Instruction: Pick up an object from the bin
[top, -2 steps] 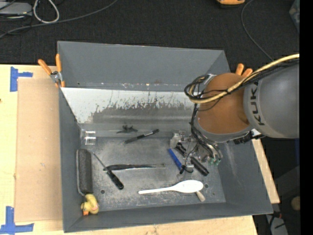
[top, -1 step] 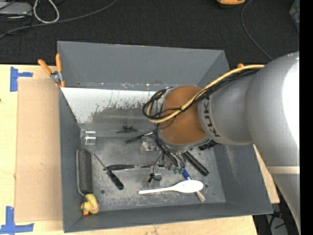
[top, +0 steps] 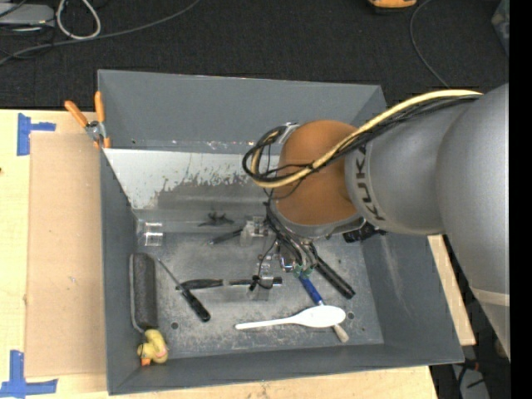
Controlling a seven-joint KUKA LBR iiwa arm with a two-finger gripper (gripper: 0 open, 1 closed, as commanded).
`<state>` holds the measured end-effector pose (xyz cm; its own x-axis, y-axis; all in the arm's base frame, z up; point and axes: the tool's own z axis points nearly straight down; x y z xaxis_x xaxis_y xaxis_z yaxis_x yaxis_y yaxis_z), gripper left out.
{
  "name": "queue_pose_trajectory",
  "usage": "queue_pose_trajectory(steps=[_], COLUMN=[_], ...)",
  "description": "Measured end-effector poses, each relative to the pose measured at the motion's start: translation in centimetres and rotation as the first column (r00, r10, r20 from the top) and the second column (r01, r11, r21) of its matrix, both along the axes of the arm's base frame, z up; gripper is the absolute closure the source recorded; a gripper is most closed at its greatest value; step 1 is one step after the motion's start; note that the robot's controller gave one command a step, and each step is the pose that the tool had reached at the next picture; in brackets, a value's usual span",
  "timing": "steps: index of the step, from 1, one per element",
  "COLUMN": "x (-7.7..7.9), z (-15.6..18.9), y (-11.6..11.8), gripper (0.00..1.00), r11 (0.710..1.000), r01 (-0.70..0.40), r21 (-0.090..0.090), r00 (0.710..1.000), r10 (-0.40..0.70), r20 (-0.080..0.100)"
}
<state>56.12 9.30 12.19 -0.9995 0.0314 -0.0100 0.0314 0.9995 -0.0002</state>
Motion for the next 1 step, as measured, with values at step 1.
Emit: queue_pose_trajectory(steps=[1], x=[-0.75], z=[-4.56], y=[-1.29], gripper=[0.00], r11=[0.998], r01=[-0.060], r21=[0.001], r00=[0.998], r10=[0.060], r20=[-0.026])
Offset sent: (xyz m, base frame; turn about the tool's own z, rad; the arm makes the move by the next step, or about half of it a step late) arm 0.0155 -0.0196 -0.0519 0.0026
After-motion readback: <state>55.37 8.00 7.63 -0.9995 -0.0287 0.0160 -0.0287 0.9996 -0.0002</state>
